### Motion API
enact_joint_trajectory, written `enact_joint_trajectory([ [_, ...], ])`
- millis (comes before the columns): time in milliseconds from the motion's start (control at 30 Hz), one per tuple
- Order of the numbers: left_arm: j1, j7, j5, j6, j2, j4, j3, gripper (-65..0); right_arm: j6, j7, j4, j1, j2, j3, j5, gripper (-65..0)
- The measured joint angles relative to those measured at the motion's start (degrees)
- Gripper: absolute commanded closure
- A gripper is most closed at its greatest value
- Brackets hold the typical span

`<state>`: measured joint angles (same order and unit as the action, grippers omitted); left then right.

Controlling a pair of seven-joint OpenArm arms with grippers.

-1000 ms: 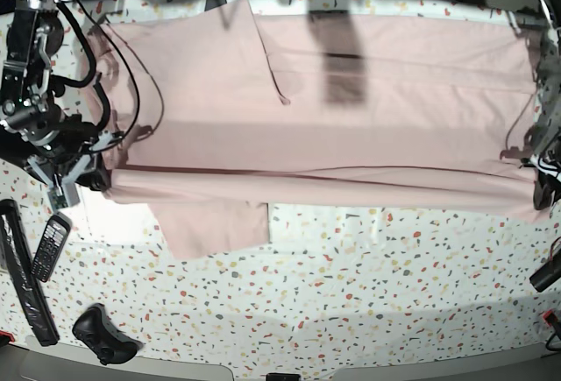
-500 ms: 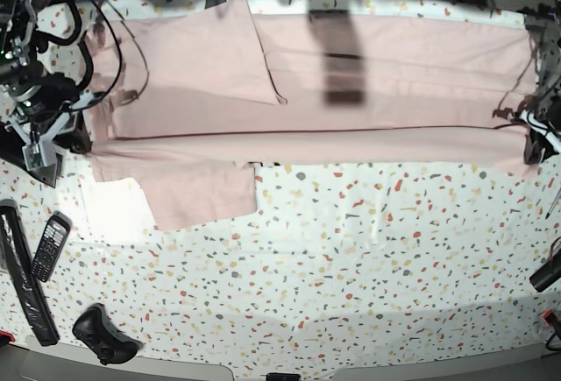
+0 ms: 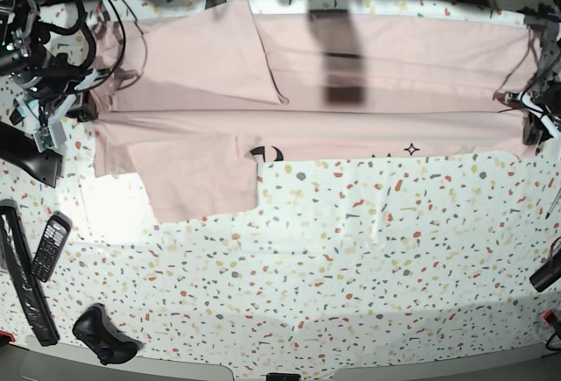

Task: Fold the T-shirt properly
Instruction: 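Release the hem and move the right gripper to the protruding sleeve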

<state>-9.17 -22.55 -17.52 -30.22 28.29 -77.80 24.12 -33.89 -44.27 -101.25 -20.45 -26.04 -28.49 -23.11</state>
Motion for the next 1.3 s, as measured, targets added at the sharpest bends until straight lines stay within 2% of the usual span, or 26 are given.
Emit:
enact_joint_trajectory([
  [67, 0.02, -0.61, 1.51, 0.07, 0.02, 0.02, 0.02, 0.0, 0.17, -2.80, 1.14, 0.00, 0.00, -0.02, -1.05, -1.7],
  [100, 0.00, -0.72, 1.88, 0.24, 0.02, 0.02, 0.02, -4.8, 0.24, -3.76, 1.68, -0.04, 0.02, -0.02, -1.51, -7.3],
  [167, -0.02, -1.46, 2.19, 0.26, 0.02, 0.00, 0.02, -21.8, 0.24, -4.26, 2.12, -0.04, 0.02, -0.02, -1.92, -17.1],
  [200, 0.00, -1.42, 2.12, 0.28, 0.02, 0.00, 0.02, -26.1, 0.24, -4.15, 2.12, -0.02, 0.00, -0.02, -1.97, -20.4],
  [233, 0.00, -1.27, 2.08, 0.24, 0.04, 0.02, 0.02, -26.5, 0.24, -4.02, 2.12, 0.15, -0.11, -0.02, -2.08, -22.0],
  [400, 0.15, 0.48, 2.03, 0.46, 1.49, 0.00, 0.00, -26.4, 0.44, -2.29, 2.12, 4.68, -0.13, -0.13, -2.27, -22.3],
  [467, 0.17, 1.62, 1.64, 2.21, 2.69, -0.35, 0.02, -26.4, 0.59, -1.38, 2.12, 8.37, -0.15, -0.31, -4.20, -22.3],
  [533, 0.42, 1.64, 1.73, 5.49, 3.37, -0.63, 0.07, -26.4, 0.52, -1.27, 2.34, 12.20, -0.33, 0.07, -7.17, -22.3],
  [600, 1.05, 1.55, 1.95, 5.66, 3.34, -0.68, 0.17, -26.4, 0.48, -1.20, 4.09, 15.74, -0.44, 1.29, -8.35, -22.3],
  [767, 3.69, 1.70, 0.24, 5.46, 1.40, -0.68, 0.13, -26.2, 0.70, -1.86, 14.91, 25.07, -0.20, 8.09, -7.15, -22.3],
  [967, 5.25, 1.55, 0.35, 5.42, -2.91, -0.68, 0.13, -26.2, 0.63, -3.80, 28.83, 38.95, -0.33, 20.44, -5.33, -22.3],
  [1133, 5.42, 1.55, 0.37, 5.46, -3.26, -0.68, 0.13, -26.2, 0.63, -5.11, 39.95, 46.16, 0.28, 29.38, -4.61, -22.3],
  [1300, 5.40, 1.51, 0.35, 5.46, -3.02, -0.68, 0.13, -26.2, 0.63, -4.37, 49.07, 51.98, 2.62, 33.31, -0.48, -22.3],
])
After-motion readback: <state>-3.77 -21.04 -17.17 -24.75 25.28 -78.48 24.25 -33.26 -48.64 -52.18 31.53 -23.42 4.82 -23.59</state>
